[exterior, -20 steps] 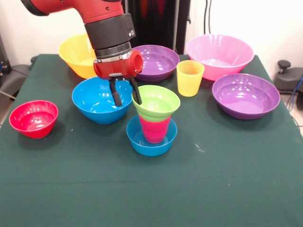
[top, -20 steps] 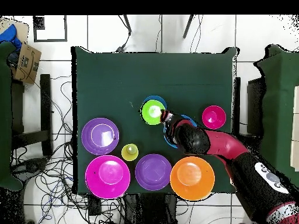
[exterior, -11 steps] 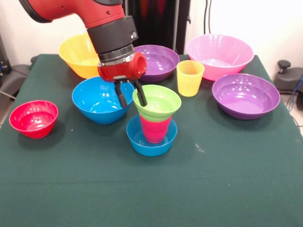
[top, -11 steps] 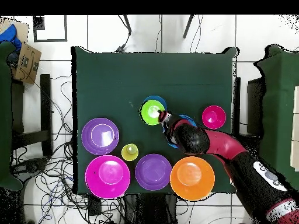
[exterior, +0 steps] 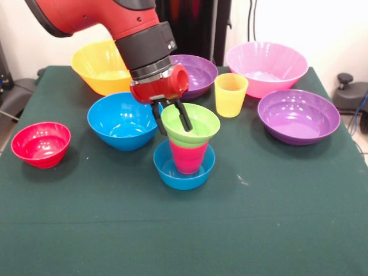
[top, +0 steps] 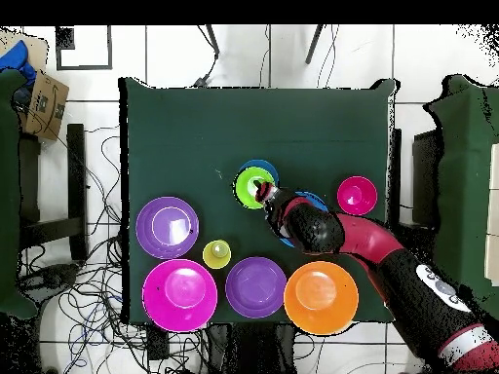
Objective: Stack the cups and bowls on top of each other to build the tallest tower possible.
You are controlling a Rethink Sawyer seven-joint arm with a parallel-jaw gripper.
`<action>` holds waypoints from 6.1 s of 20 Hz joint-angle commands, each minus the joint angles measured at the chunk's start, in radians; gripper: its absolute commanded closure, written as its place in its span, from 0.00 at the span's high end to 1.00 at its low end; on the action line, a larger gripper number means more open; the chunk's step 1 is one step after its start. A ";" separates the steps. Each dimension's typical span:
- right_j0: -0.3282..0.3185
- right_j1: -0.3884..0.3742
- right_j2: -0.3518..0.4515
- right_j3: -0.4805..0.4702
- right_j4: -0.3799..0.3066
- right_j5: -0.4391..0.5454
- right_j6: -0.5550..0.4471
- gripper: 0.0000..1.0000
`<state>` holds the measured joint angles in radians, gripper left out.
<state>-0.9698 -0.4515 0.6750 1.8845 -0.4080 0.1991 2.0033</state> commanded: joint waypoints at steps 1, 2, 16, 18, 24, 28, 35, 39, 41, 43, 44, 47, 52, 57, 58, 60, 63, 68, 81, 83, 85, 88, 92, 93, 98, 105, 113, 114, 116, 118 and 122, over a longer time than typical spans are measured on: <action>0.020 0.014 0.034 0.008 -0.061 0.086 -0.074 1.00; 0.020 0.013 0.035 0.008 -0.061 0.086 -0.073 1.00; 0.013 0.021 0.037 0.011 -0.078 0.076 -0.083 1.00; 0.012 0.017 0.037 0.010 -0.079 0.078 -0.085 1.00; 0.017 -0.071 0.031 0.034 -0.059 0.124 -0.081 1.00; 0.047 -0.197 0.001 0.043 -0.034 0.207 -0.079 1.00; 0.076 -0.263 -0.038 0.024 -0.066 0.262 -0.089 1.00; 0.054 -0.275 -0.011 0.044 -0.056 0.270 -0.091 1.00; 0.056 -0.279 -0.015 0.040 -0.063 0.271 -0.092 1.00; 0.058 -0.292 -0.020 0.044 -0.063 0.277 -0.086 1.00; 0.059 -0.302 -0.019 0.044 -0.059 0.286 -0.086 1.00; 0.051 -0.347 -0.015 0.045 -0.045 0.339 -0.105 1.00; 0.076 -0.361 -0.079 -0.008 -0.109 0.369 -0.113 1.00; 0.054 -0.340 -0.115 -0.018 -0.151 0.331 -0.096 1.00; 0.045 -0.344 -0.114 -0.019 -0.151 0.335 -0.099 1.00; 0.035 -0.343 -0.116 -0.021 -0.150 0.336 -0.098 1.00; 0.035 -0.365 -0.114 -0.020 -0.138 0.363 -0.098 1.00; 0.041 -0.372 -0.118 -0.022 -0.127 0.387 -0.095 1.00; 0.067 -0.388 -0.135 -0.069 -0.098 0.495 -0.068 1.00; 0.071 -0.377 -0.134 -0.084 -0.099 0.500 -0.066 1.00; 0.067 -0.364 -0.134 -0.091 -0.099 0.499 -0.068 1.00; 0.061 -0.361 -0.128 -0.089 -0.095 0.498 -0.077 1.00; 0.058 -0.364 -0.123 -0.083 -0.093 0.494 -0.081 1.00; 0.057 -0.362 -0.120 -0.085 -0.093 0.494 -0.086 1.00; 0.055 -0.373 -0.119 -0.071 -0.093 0.489 -0.087 1.00; 0.079 -0.375 -0.153 -0.076 -0.085 0.469 -0.010 1.00; 0.166 -0.439 -0.289 -0.073 0.029 0.482 0.228 1.00; 0.176 -0.440 -0.306 -0.074 0.041 0.482 0.242 1.00; 0.199 -0.432 -0.354 -0.082 0.057 0.457 0.286 1.00; 0.227 -0.407 -0.401 -0.108 0.072 0.454 0.324 1.00; 0.290 -0.372 -0.491 -0.157 0.089 0.444 0.395 1.00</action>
<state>-0.7612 -0.8784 0.3321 1.8035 -0.3504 0.5915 2.1038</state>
